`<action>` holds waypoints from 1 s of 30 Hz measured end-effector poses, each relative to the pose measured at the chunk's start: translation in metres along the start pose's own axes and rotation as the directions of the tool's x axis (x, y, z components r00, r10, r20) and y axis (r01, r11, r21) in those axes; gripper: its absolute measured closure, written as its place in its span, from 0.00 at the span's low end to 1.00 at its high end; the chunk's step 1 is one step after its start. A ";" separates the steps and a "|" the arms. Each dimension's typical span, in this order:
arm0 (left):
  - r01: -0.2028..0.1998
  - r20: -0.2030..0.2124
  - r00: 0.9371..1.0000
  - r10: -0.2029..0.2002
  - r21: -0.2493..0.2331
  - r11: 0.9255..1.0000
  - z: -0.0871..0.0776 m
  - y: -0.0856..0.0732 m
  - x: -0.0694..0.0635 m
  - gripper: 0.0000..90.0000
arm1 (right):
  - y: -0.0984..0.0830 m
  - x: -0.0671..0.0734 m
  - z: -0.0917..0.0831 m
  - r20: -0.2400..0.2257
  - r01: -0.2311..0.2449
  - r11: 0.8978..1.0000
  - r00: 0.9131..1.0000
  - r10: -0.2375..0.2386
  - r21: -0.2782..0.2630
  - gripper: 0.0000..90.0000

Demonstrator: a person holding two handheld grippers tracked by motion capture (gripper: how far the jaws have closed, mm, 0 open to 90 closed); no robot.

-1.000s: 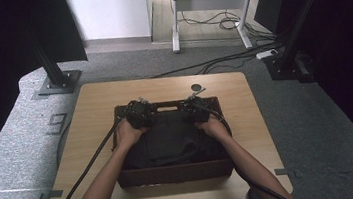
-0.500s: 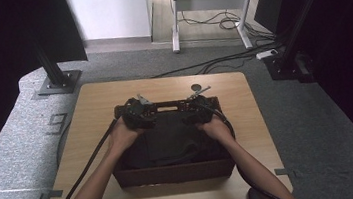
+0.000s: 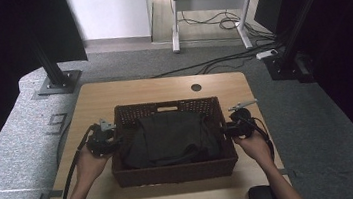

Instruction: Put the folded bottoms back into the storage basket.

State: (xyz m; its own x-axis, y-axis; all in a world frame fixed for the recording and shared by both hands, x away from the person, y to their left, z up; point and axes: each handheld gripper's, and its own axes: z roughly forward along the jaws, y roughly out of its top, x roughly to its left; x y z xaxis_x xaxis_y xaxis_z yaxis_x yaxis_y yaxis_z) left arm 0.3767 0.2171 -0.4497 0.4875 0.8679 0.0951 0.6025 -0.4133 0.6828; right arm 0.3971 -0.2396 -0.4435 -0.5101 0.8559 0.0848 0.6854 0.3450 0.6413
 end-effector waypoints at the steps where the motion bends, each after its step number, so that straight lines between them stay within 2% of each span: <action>1: 0.018 0.014 1.000 -0.018 0.001 1.000 0.001 0.001 0.002 0.70 | -0.002 -0.002 0.001 -0.034 -0.040 0.999 0.999 0.040 -0.026 0.69; 2: 0.019 0.017 1.000 -0.019 0.002 1.000 0.002 0.002 0.004 0.70 | -0.001 -0.003 0.002 -0.038 -0.051 0.998 0.998 0.050 -0.027 0.70; 5: 0.017 0.015 1.000 -0.017 0.002 1.000 0.007 0.007 0.008 0.71 | 0.006 0.000 0.005 0.015 -0.012 1.000 1.000 0.012 -0.016 0.72; 10: 0.049 0.031 0.998 -0.049 -0.022 0.999 0.026 0.022 0.026 0.71 | 0.024 -0.009 0.020 0.048 -0.002 1.000 0.999 0.004 -0.029 0.73; 16: 0.054 0.033 0.998 -0.053 -0.030 0.998 0.048 0.042 0.043 0.72 | 0.044 -0.023 0.036 0.060 -0.020 0.999 0.998 0.022 -0.037 0.74; 20: 0.040 0.032 0.999 -0.040 -0.025 0.999 0.050 0.045 0.045 0.70 | 0.049 -0.025 0.040 0.071 -0.024 0.999 0.997 0.026 -0.037 0.73; 22: 0.020 0.016 1.000 -0.019 -0.031 0.999 0.044 0.044 0.042 0.64 | 0.048 -0.023 0.038 0.083 -0.007 0.999 0.996 0.010 -0.039 0.70; 24: 0.014 0.026 1.000 -0.013 -0.061 0.998 0.030 0.041 0.039 0.53 | 0.045 -0.021 0.033 0.077 0.011 0.998 0.997 -0.006 -0.061 0.59; 25: 0.016 0.037 0.999 -0.013 -0.078 0.997 0.022 0.040 0.038 0.46 | 0.044 -0.020 0.027 0.058 0.028 0.997 0.998 -0.024 -0.076 0.51; 28: 0.034 0.112 0.993 -0.019 -0.129 0.991 -0.010 0.030 0.036 0.31 | 0.036 -0.013 0.008 0.049 0.075 0.988 0.996 -0.068 -0.136 0.31; 30: 0.030 0.152 0.988 -0.005 -0.164 0.986 -0.030 0.019 0.033 0.21 | 0.030 -0.009 -0.004 0.033 0.078 0.982 0.997 -0.073 -0.169 0.21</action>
State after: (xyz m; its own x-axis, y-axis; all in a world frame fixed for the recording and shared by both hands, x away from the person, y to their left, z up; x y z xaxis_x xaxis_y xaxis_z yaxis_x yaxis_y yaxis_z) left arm 0.3857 0.2463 -0.4122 0.5753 0.8177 -0.0196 0.5052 -0.3364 0.7948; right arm 0.4197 -0.2388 -0.4221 -0.5413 0.8407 0.0121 0.5457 0.3403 0.7658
